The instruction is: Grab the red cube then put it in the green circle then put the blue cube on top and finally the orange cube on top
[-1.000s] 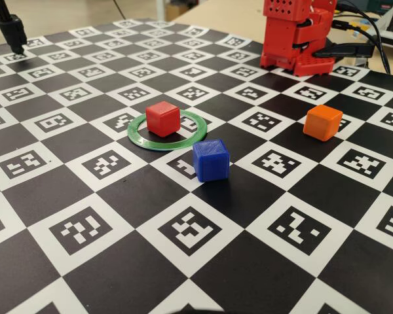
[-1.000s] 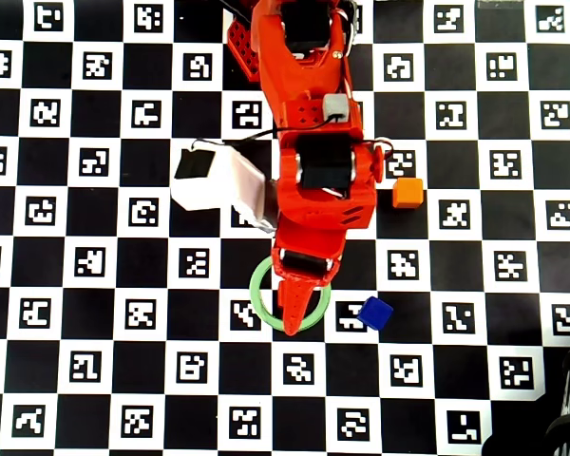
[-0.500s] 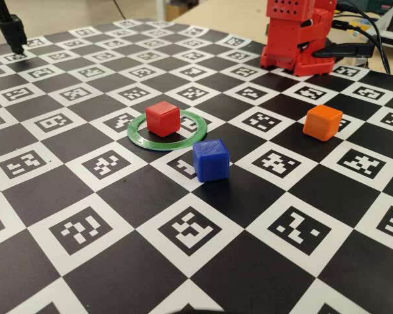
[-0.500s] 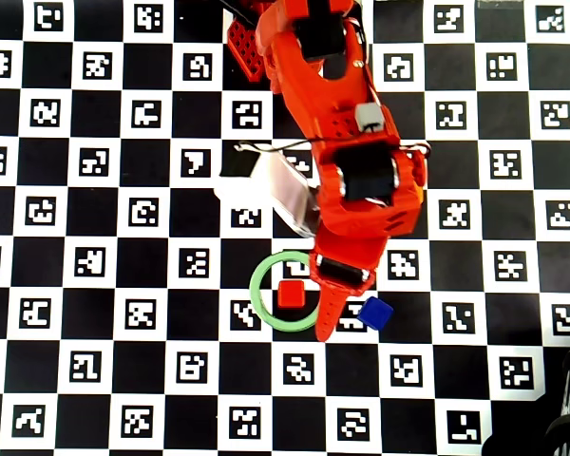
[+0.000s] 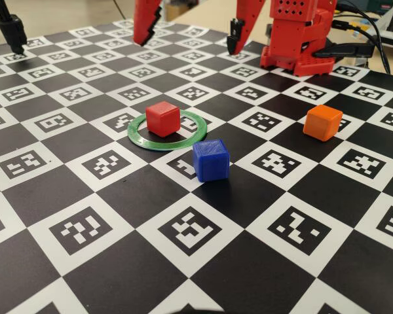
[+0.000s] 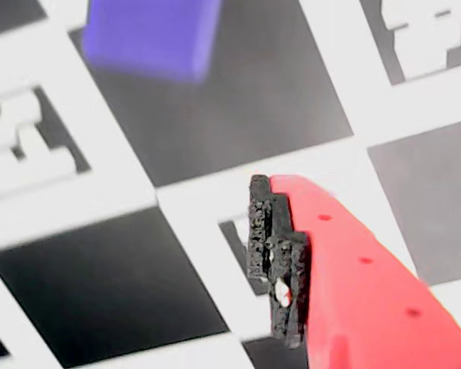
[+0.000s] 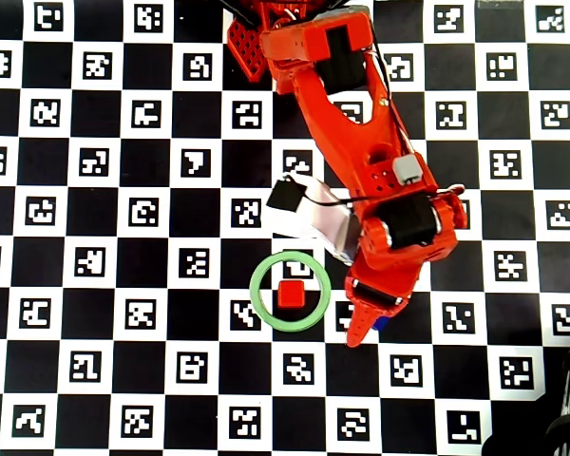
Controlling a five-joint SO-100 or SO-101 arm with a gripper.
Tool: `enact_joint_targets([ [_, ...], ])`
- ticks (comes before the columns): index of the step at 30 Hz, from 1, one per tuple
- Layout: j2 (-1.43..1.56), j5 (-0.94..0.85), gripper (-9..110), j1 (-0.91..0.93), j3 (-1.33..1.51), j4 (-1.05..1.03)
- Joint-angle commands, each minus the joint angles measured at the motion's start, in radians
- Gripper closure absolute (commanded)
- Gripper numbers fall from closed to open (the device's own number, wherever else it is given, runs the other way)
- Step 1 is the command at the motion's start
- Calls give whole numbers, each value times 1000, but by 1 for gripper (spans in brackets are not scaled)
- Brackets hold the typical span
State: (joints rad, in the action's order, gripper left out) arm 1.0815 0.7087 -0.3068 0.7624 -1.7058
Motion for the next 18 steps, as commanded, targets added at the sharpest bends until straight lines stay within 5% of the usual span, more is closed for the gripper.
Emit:
enact_joint_targets([
  [1,-3,18,54,-29,-34,23],
  [18,-184,63,53,-18,15,167],
])
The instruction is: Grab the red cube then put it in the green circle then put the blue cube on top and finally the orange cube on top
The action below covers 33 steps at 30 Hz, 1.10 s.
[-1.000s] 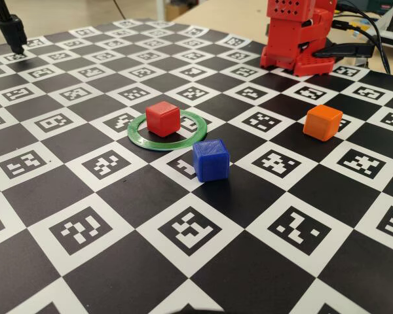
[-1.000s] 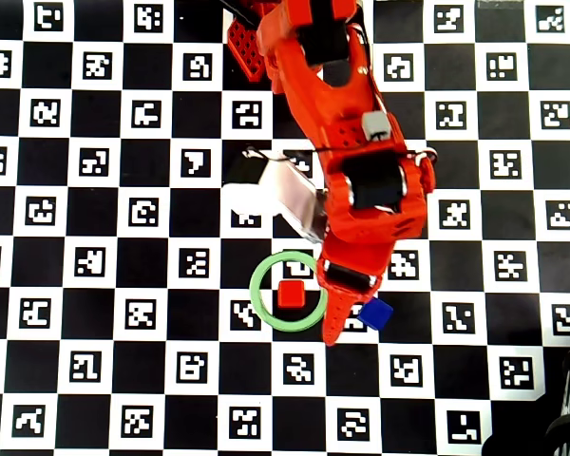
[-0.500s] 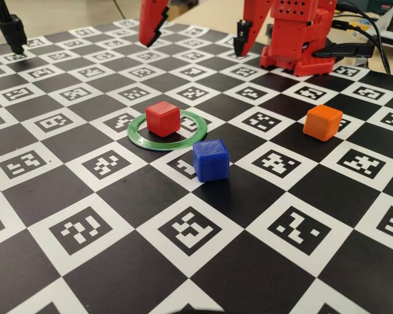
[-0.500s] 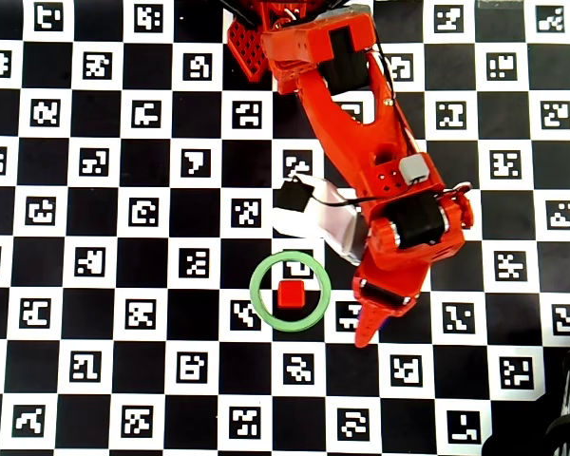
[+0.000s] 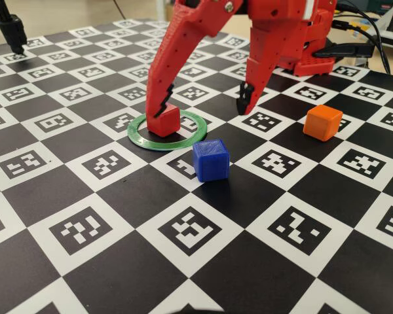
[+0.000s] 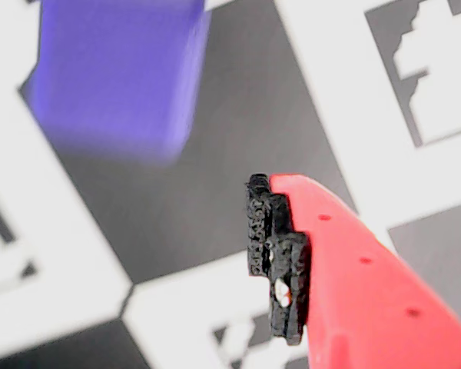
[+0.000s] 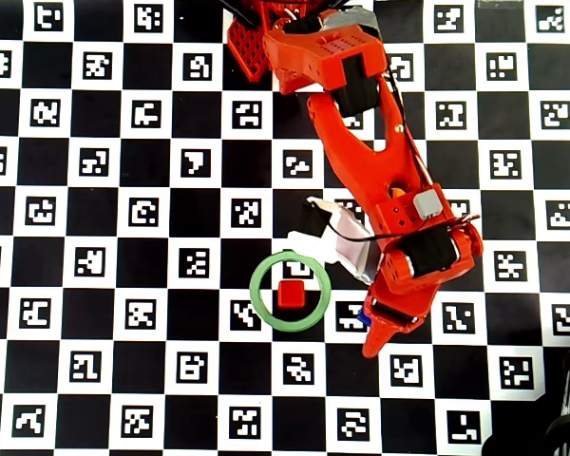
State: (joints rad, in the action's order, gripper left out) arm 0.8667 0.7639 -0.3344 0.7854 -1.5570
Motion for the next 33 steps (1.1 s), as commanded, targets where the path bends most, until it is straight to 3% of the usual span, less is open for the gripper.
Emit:
enact_joint_targets([
  [1,26,9,53,9,-2,26],
  [22,-63,5,54,32,64,152],
  [33,-64,-8,64,37,57,161],
])
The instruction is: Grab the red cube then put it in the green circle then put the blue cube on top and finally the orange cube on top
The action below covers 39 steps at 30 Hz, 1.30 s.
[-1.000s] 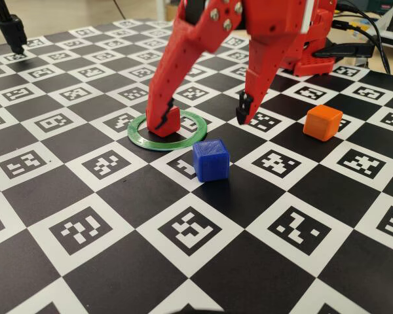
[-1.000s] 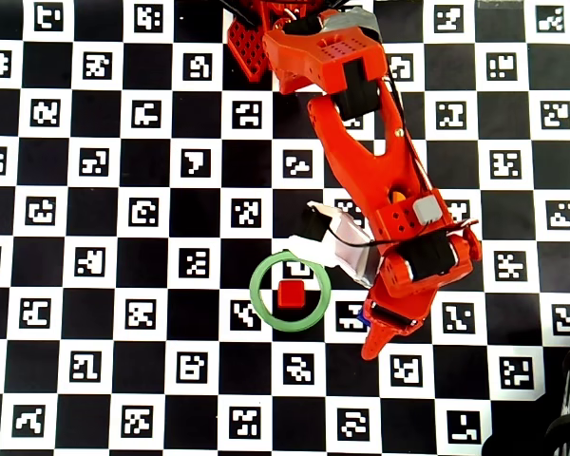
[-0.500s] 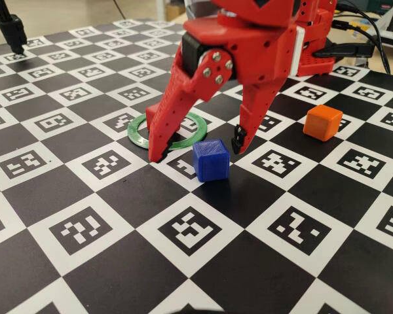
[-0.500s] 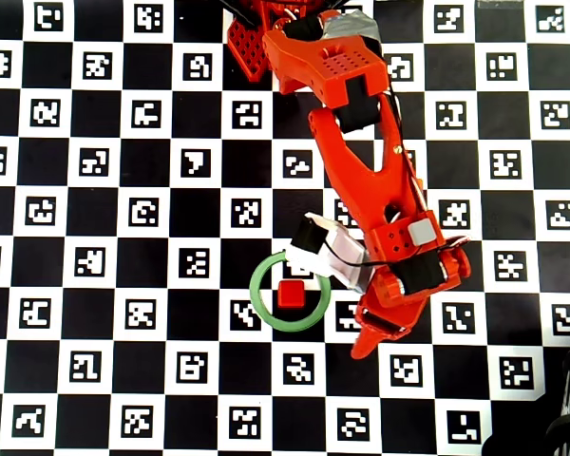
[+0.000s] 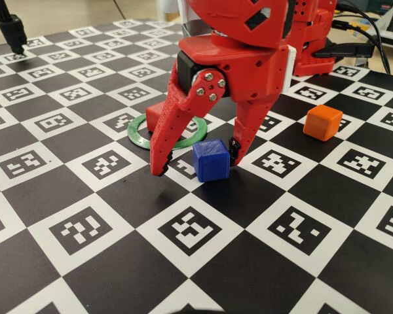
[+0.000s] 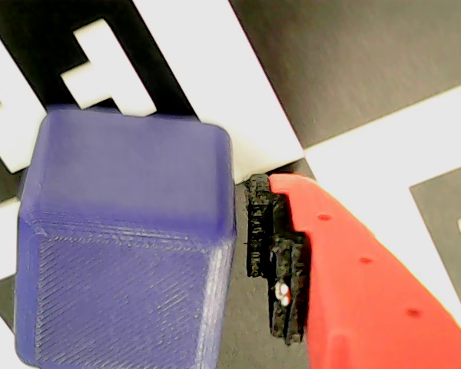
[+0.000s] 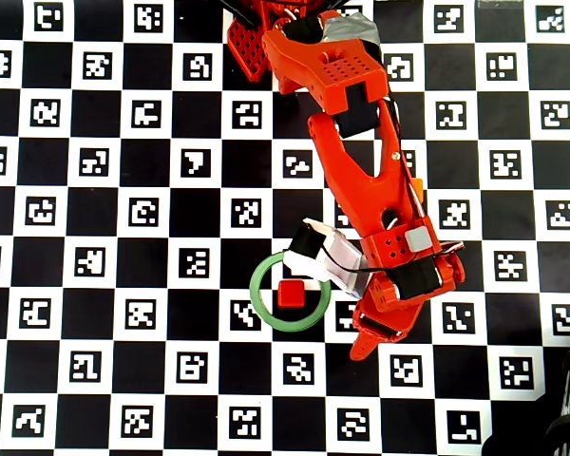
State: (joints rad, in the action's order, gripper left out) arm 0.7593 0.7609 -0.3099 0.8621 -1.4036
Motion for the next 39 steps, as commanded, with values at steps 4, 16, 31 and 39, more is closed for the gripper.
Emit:
enact_joint_targets([
  [4,44,-5,70,11,-14,14],
  [16,58,11,87,11,12,32],
  [31,167,-48,89,2,55,9],
  [39,368,-150,89,17,11,-135],
])
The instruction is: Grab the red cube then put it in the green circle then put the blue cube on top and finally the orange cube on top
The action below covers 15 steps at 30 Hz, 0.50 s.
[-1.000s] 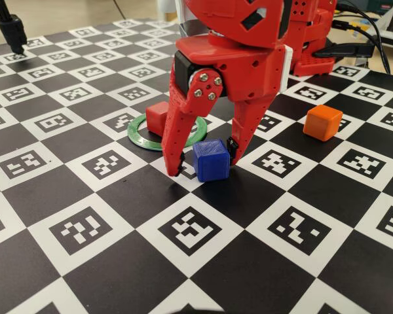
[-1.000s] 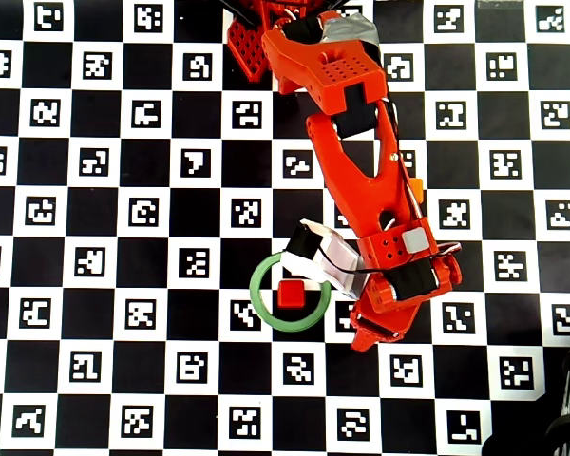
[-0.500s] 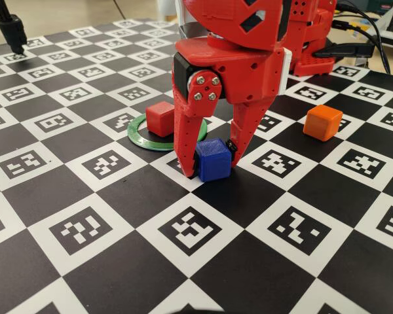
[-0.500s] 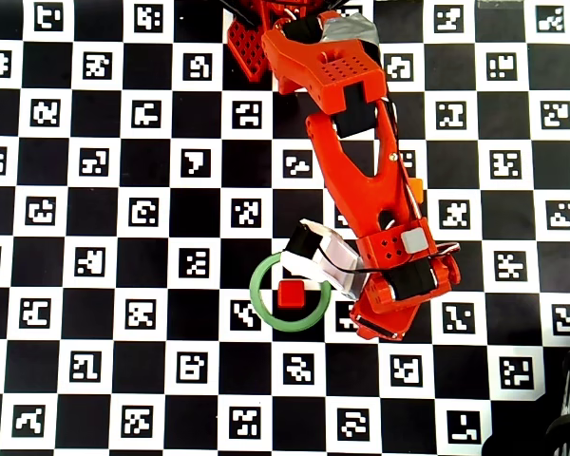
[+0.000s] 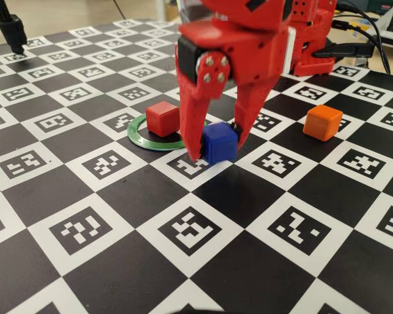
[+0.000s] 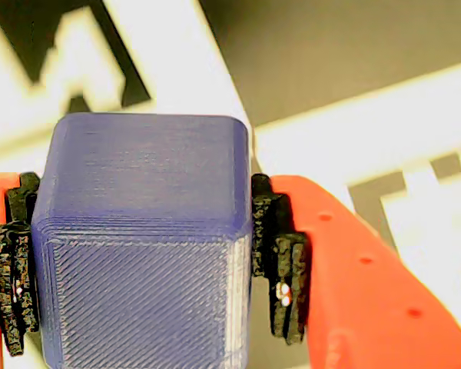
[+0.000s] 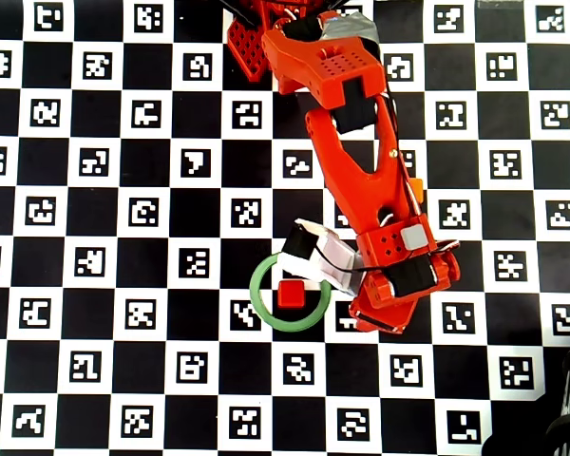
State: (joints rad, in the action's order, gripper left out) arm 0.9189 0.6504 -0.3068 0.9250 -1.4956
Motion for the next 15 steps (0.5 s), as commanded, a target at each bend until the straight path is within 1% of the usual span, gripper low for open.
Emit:
enact_joint_targets([
  [1,235,-58,89,15,-52,-61],
  [4,328,-133,90,21,-40,-109],
  [11,494,-405,91,2,-43,-285],
  [15,548,-563,91,26,20,-331],
])
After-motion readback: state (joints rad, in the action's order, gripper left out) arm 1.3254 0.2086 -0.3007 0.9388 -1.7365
